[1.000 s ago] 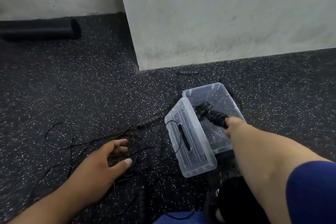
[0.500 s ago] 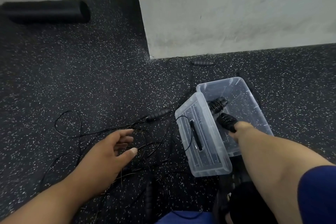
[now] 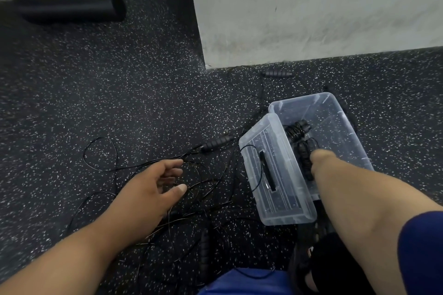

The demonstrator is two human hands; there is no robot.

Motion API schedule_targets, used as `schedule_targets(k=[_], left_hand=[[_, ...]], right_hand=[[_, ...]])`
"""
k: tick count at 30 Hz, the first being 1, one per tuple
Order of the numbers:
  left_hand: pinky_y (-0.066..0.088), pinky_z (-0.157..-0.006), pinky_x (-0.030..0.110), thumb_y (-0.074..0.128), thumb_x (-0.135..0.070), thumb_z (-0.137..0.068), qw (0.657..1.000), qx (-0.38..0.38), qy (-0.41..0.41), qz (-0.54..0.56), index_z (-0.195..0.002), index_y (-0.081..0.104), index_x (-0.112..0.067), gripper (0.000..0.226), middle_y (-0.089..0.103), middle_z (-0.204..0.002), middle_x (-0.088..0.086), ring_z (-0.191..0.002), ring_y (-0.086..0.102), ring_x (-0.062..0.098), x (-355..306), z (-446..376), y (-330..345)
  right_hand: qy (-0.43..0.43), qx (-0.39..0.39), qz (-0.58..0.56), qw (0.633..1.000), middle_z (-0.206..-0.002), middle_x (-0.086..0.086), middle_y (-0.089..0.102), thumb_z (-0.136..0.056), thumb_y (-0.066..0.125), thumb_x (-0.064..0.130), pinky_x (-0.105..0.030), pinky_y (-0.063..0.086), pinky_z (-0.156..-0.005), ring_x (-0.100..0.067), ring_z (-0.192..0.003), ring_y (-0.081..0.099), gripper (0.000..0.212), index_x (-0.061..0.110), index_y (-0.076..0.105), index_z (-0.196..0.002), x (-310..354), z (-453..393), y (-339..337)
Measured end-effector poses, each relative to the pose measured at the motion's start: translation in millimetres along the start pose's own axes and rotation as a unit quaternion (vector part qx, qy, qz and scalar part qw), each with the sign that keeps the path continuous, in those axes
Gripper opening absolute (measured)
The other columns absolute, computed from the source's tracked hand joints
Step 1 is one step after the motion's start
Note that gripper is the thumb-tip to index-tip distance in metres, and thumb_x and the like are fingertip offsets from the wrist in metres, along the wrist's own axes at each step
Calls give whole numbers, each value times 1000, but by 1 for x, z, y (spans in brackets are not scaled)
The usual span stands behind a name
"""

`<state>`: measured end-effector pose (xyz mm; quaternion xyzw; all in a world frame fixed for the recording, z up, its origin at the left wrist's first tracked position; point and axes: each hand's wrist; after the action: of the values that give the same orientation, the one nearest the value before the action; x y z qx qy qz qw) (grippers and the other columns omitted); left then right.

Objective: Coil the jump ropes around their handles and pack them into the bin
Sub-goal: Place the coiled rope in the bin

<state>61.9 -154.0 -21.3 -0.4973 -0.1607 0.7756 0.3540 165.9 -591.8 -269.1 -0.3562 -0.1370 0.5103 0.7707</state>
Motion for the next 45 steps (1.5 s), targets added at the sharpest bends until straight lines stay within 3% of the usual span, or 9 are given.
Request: schedule_targets(k=[3, 8, 13, 19, 24, 29, 34, 39, 45], left_hand=[[43, -90, 6, 73, -33, -96, 1000, 3, 2, -6, -134, 55, -50, 46, 67, -122, -27, -111, 60, -17, -2, 3, 0], [44, -90, 8, 72, -36, -96, 1000, 0, 7, -13, -132, 55, -52, 42, 67, -121, -27, -109, 59, -19, -5, 13, -1], [49, -100, 19, 74, -38, -95, 1000, -1, -3, -20, -132, 57, -53, 43, 66, -120, -32, -109, 60, -17, 2, 23, -4], [50, -104, 24, 74, -43, -93, 999, 7, -1, -46, -132, 55, -57, 45, 58, -118, -47, -111, 61, -15, 9, 26, -6], [50, -104, 26, 73, -40, -94, 1000, 0, -4, -27, -128, 57, -55, 40, 60, -118, -45, -108, 61, -17, 9, 21, -7], [55, -94, 22, 72, -43, -95, 999, 3, -5, -36, -133, 57, -54, 42, 65, -118, -35, -104, 63, -15, 9, 14, -6], [53, -94, 20, 72, -44, -95, 999, 10, -1, -44, -132, 56, -56, 42, 64, -120, -37, -106, 63, -14, 12, 12, -4], [56, -94, 25, 72, -45, -95, 999, 13, -8, -43, -131, 56, -58, 41, 62, -118, -41, -104, 65, -10, 16, 11, -4], [59, -90, 25, 72, -43, -95, 999, 9, -11, -39, -132, 57, -54, 42, 66, -117, -33, -100, 67, -9, 11, 9, -3]], right_hand=[[-12, -15, 87, 996, -158, -1, 45, -106, 58, 32, -38, 40, -114, -26, -149, 40, 51, 16, 47, -152, 1, 27, -15], [21, 4, 4, 1000, -156, -16, 44, -103, 47, 14, -42, 40, -116, -35, -144, 43, 54, 2, 39, -155, -2, 26, -6], [-28, 14, 54, 998, -158, -13, 46, -106, 49, 19, -43, 37, -119, -33, -147, 41, 46, 10, 49, -152, -8, 29, 17], [-12, 44, 99, 994, -173, -11, -3, -111, 41, 25, -48, 17, -127, -40, -159, -1, 68, 11, 4, -166, -16, 36, 28], [-23, 77, 127, 989, -173, -16, 0, -110, 42, 23, -50, 19, -127, -42, -159, 7, 68, 5, 6, -165, -17, 21, 30], [21, 81, 140, 987, -168, -14, -29, -103, 49, 13, -58, 21, -125, -48, -157, 3, 91, 17, -19, -163, -15, 29, 35], [-66, 11, 123, 990, -174, -2, -15, -94, 51, 12, -53, 46, -112, -38, -150, 34, 87, 39, 8, -165, -13, 31, 24], [-34, 48, 161, 985, -169, -2, -32, -96, 50, 17, -54, 37, -119, -40, -154, 23, 84, 51, 9, -162, -20, 27, 30], [24, 24, 99, 994, -154, -19, 38, -84, 75, 35, -52, 45, -107, -43, -136, 47, 70, 12, 52, -146, -39, -32, 52]])
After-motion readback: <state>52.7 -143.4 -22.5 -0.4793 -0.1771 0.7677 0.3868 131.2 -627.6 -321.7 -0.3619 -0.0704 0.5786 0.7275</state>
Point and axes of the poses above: each hand's wrist, its own z-axis away from the middle knuckle, its own y-axis out of the palm, x = y × z
